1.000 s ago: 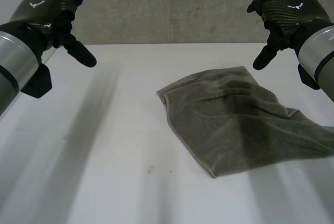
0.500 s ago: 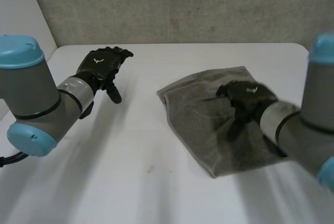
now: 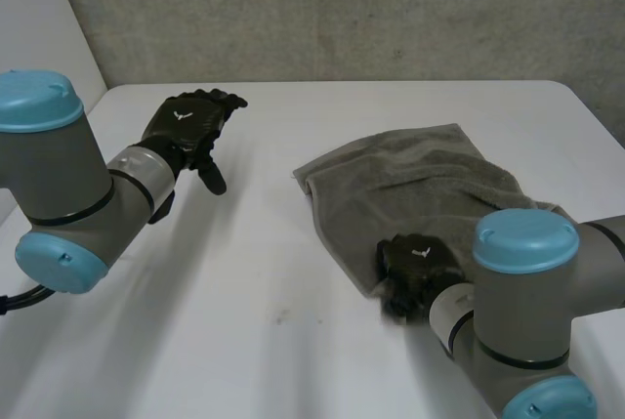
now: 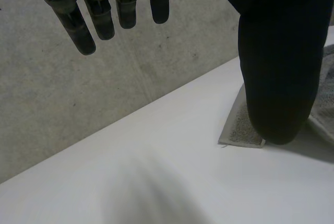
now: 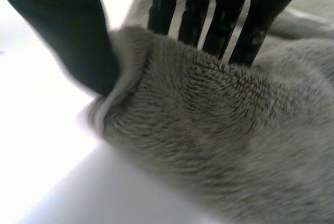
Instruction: Fold the towel.
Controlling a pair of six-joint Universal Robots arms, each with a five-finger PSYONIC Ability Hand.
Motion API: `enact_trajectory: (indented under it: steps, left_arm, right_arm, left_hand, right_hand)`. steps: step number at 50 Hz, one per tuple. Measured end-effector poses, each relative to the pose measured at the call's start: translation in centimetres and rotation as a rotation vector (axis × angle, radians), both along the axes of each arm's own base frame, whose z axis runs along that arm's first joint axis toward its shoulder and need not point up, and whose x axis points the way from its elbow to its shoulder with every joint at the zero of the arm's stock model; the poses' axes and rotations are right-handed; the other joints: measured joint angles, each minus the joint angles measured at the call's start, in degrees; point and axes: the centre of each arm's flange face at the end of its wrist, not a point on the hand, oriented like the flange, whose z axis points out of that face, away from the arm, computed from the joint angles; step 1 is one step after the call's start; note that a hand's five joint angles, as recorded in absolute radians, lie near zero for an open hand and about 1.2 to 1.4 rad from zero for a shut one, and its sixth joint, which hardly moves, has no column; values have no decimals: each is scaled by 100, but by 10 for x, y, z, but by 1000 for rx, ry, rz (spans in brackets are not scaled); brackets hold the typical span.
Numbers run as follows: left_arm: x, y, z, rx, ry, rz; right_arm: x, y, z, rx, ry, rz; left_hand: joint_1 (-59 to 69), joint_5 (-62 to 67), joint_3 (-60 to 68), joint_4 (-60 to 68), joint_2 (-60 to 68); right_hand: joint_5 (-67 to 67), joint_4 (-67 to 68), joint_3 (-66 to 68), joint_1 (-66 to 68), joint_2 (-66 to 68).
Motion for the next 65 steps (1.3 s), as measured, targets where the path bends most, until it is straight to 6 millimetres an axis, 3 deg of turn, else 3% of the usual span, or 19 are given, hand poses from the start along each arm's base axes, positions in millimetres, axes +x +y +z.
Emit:
enact_trajectory:
  steps: [4,5,7,8,11,17,26,39,43,44,45,46,48,55,57,60,61,62,65]
  left_arm:
    - [-2,2,0,2,0,-6]
    - [-2,2,-1,3,0,-8]
    - [-4,4,-3,8,-1,-13]
    - [-4,4,-3,8,-1,-13]
    - [-11,7,-12,18,-4,-33]
    - [-28,11,-31,17,-3,-79]
    - [-58,20,-60,42,62,-192]
    - [-101,36,-102,132,140,-369]
    - [-106,37,-106,126,145,-380]
    - [-110,36,-108,110,152,-381]
    - [-110,36,-108,110,152,-381]
    - [-112,33,-107,85,161,-370]
    - [-112,23,-101,16,181,-307]
    - [-91,-3,-77,-108,195,-112]
    - [-78,-9,-65,-142,184,-53]
    - [-39,-15,-27,-231,119,61]
    - [-39,-15,-27,-231,119,61]
    - [-25,-10,-10,-269,85,87]
    - [-6,8,15,-316,22,101]
  right_arm:
    - [-3,-9,16,-104,-13,-42]
    - [-3,-11,21,-131,-18,-48]
    - [-4,-14,43,-224,-40,-58]
    - [-4,-14,43,-224,-40,-58]
    - [-5,-11,83,-362,-60,-33]
    - [-8,5,120,-449,0,62]
    - [-21,32,143,-422,70,127]
    - [-40,62,188,-552,-5,97]
    - [-42,66,193,-569,-13,94]
    - [-44,69,196,-575,-14,92]
    - [-44,69,196,-575,-14,92]
    - [-45,70,197,-576,-14,92]
    - [-47,72,197,-568,-5,91]
    - [-52,63,192,-552,21,66]
    - [-53,59,191,-549,29,55]
    - [-57,34,175,-502,84,24]
    - [-57,34,175,-502,84,24]
    - [-56,25,167,-476,103,29]
    - [-50,11,149,-418,131,56]
  left_hand:
    - [0,0,0,0,0]
    - [0,0,0,0,0]
    - [0,0,0,0,0]
    - [0,0,0,0,0]
    - [0,0,0,0,0]
    - [-21,-7,-60,-55,-58]
    - [-48,-1,-98,-93,-92]
    - [0,5,-9,-14,-12]
    - [1012,857,871,884,873]
    - [2309,2067,2068,2069,2128]
    - [2309,2067,2068,2069,2128]
    - [2387,2167,2217,2218,2225]
    - [4460,4309,4348,4352,4353]
    - [5474,5522,5631,5622,5638]
    - [5476,5541,5653,5645,5661]
    - [5629,5676,5790,5791,5797]
    - [5629,5676,5790,5791,5797]
    - [5700,5715,5801,5800,5811]
    - [5730,5737,5817,5818,5823]
  right_hand:
    - [0,0,0,0,0]
    - [1872,1993,1937,1284,1729]
    - [1883,2027,1939,1284,1729]
    - [1883,2027,1939,1284,1729]
    - [1887,2039,1939,1284,1729]
    - [1914,2043,1939,1284,1729]
    - [1920,2047,1979,1284,1729]
    - [1922,2069,1984,1284,1729]
    - [1922,2069,1984,1284,1729]
    - [1923,2069,1984,1284,1729]
    - [1923,2069,1984,1284,1729]
    - [1923,2069,1984,1284,1729]
    - [1925,2069,1984,1284,1729]
    - [1927,2070,1984,1284,1729]
    - [1928,2070,1984,1284,1729]
    - [1934,2070,1984,1284,1729]
    - [1934,2070,1984,1284,1729]
    - [1934,2070,1984,1281,1729]
    - [1939,2070,1984,1281,1767]
